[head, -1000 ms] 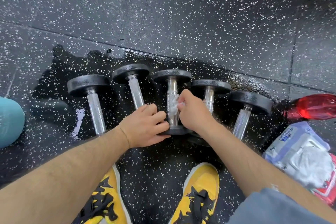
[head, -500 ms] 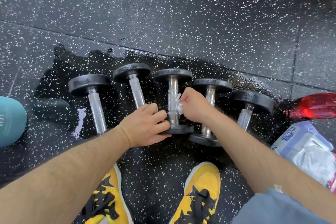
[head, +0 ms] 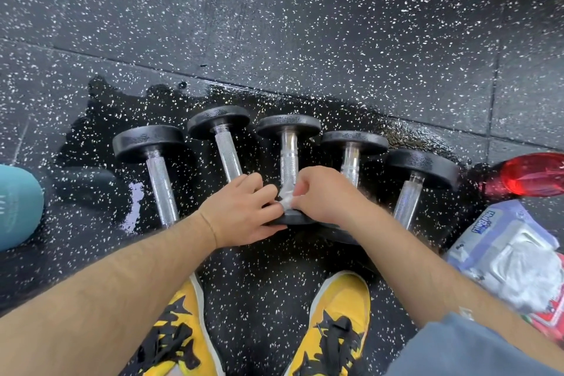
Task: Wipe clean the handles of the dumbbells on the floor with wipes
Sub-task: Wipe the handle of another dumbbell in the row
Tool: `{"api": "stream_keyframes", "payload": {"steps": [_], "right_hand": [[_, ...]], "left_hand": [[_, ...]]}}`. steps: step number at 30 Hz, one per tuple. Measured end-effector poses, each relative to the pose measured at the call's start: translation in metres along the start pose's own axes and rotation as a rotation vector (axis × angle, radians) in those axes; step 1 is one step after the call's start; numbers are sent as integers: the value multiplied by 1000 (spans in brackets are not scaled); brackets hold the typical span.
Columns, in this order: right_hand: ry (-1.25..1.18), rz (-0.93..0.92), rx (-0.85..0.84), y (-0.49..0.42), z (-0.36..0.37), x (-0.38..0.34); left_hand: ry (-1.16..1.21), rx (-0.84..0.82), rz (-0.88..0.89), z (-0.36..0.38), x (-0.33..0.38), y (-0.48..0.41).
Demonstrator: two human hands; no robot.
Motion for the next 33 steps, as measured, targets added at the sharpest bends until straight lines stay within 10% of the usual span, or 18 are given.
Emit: {"api": "stream_keyframes", "payload": {"steps": [33], "right_hand": [[196, 16, -237, 17, -19, 1]], "left_hand": [[108, -49, -4, -5, -1, -1]]}}
Point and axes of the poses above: each hand's wrist, its own y-axis away from the middle knuckle, its own z-axis out of the palm, x = y × z, the point moved 1 cm from there along -y, towards the middle knuckle, and after that the axes turned 7 degrees about -y, right-handed, at the moved point
